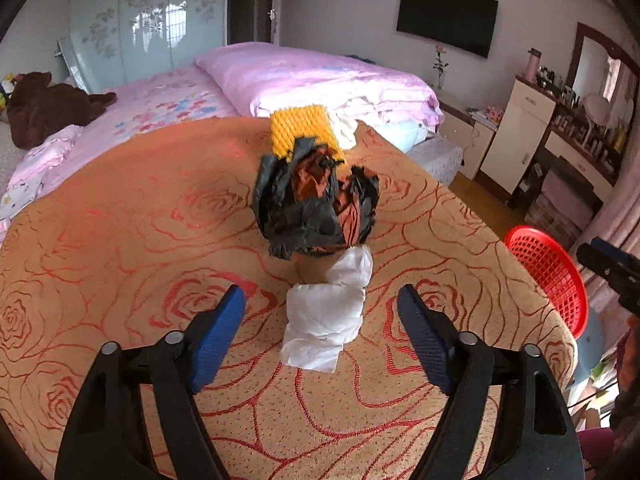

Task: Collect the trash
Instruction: 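Move the left tool back to the bed and grasp the white plastic bag, then grasp the dark brown cloth with the right gripper while the left gripper holds the white bag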

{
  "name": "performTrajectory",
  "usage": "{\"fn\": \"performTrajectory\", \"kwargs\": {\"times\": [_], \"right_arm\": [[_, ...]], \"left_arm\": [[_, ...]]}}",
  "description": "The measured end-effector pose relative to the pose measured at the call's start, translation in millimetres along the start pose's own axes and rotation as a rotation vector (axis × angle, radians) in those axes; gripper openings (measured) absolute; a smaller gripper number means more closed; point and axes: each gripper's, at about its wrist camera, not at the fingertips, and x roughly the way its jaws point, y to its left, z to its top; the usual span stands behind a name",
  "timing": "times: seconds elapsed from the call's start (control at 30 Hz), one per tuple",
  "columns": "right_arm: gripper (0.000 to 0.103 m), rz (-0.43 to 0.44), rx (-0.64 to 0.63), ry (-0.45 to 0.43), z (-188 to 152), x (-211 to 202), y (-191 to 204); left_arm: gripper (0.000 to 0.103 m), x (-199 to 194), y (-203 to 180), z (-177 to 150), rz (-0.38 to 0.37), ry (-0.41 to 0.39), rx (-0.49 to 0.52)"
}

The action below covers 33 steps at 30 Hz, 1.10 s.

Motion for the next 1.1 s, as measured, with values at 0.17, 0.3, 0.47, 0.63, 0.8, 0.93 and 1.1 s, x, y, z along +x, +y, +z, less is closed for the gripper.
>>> {"fn": "performTrajectory", "kwargs": {"times": [0.17,0.3,0.47,0.63,0.8,0.93,1.1], "right_arm": [[0.072,0.0,-0.001,0.01,-1.3,2.4,0.7],[0.072,0.003,-0.007,0.019,-2.9,5.1,3.1],[0.072,0.019,-0.028,0.027,-2.6,7.5,13.0],[0.071,0.046,-0.059,0.025,1.8,10.6,32.4],[0.071,0.081,-0.104,0.027,7.8,15.3,55.9],[0.075,0.131,-0.142,0.037,19.0,22.7,80.1],[0.084,0.197,-0.191,0.039,36.0,32.9,113.9]], "left_arm": [[0.041,12.9,3.3,0.6,-0.032,0.039,-0.026],[0.035,10.7,5.6,0.0,-0.039,0.027,-0.024],[0.034,1.7,7.8,-2.4,-0.015,0.01,-0.025],[0.034,-16.4,18.8,-2.2,0.021,-0.027,-0.061],[0.034,-34.0,32.3,1.3,0.071,-0.071,-0.102],[0.034,-42.7,43.5,2.6,0.104,-0.093,-0.139],[0.034,-46.2,56.2,2.4,0.155,-0.101,-0.161]]}}
